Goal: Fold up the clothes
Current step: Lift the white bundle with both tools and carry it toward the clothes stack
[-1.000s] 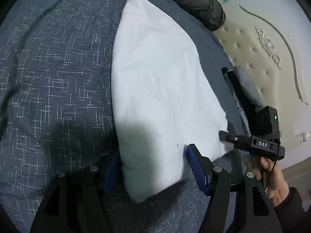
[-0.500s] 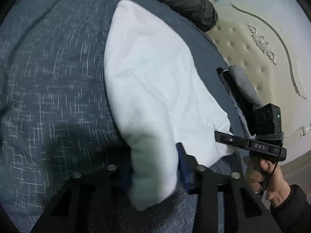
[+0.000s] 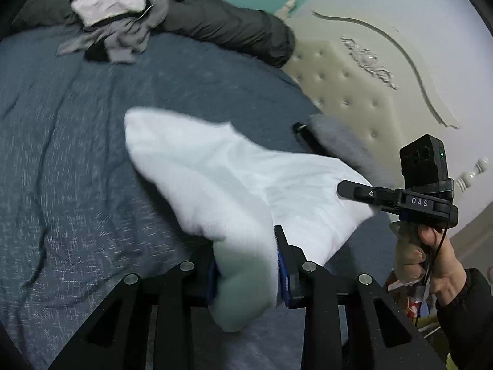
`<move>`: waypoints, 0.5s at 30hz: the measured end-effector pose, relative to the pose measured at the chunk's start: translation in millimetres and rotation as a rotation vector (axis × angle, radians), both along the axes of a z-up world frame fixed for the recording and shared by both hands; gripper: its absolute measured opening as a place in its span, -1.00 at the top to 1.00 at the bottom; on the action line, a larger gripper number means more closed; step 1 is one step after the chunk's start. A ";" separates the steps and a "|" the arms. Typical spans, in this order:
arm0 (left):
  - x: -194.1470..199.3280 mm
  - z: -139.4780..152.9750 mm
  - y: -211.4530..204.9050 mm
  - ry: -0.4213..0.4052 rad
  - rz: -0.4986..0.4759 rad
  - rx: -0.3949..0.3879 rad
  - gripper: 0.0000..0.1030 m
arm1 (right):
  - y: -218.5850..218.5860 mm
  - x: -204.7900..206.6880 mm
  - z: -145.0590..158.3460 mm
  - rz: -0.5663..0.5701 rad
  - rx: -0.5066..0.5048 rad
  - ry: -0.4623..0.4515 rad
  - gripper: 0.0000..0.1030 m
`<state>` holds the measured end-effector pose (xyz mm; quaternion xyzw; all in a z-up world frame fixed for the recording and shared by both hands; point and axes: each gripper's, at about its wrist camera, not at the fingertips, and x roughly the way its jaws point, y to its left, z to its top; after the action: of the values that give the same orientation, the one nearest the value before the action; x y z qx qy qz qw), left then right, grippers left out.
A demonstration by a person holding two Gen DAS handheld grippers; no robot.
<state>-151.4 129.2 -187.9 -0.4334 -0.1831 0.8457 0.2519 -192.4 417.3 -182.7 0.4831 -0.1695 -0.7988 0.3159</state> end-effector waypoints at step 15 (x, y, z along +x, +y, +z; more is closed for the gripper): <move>15.7 105.0 71.3 0.103 -0.066 -0.012 0.39 | 65.5 24.4 103.2 -0.016 -0.007 0.115 0.80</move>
<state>-135.7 200.5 -82.9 -0.3965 -0.1505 0.8592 0.2863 -167.9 482.9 -79.5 0.4341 -0.1576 -0.8271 0.3204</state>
